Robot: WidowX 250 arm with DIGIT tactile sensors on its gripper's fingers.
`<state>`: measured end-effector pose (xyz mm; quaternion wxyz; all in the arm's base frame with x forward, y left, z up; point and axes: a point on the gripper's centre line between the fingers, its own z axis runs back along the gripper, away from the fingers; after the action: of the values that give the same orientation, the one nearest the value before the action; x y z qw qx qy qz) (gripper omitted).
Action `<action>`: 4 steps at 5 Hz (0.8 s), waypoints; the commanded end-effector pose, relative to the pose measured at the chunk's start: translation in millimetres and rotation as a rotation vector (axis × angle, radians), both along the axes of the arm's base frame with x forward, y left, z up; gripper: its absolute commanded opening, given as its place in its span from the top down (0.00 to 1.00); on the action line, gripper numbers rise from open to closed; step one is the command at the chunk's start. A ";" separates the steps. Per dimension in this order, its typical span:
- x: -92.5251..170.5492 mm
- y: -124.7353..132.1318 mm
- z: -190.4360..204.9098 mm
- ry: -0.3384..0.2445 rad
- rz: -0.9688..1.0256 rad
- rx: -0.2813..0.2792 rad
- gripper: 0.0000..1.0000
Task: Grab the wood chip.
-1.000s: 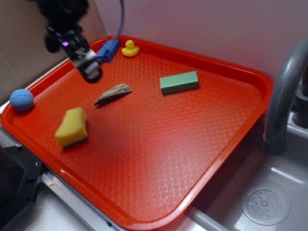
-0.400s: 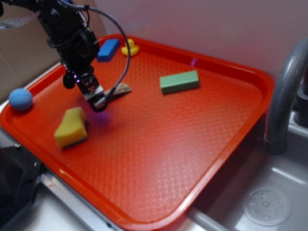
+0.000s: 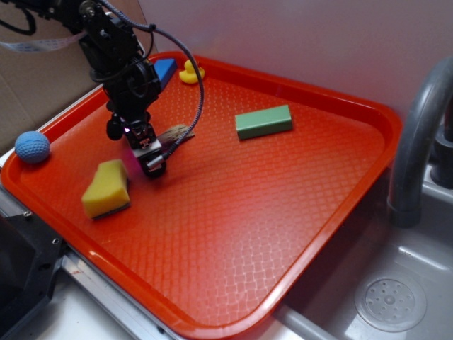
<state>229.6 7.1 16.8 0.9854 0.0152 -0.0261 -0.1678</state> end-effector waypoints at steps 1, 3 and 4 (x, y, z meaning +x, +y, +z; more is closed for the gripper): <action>-0.7 -12.1 -16.4 0.018 -0.018 0.020 0.00; -2.2 -15.1 -17.5 0.026 -0.012 0.018 0.15; -0.2 -14.6 -18.9 0.033 0.006 0.012 1.00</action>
<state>233.9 -4.7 8.4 0.9855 0.0197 -0.0211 -0.1671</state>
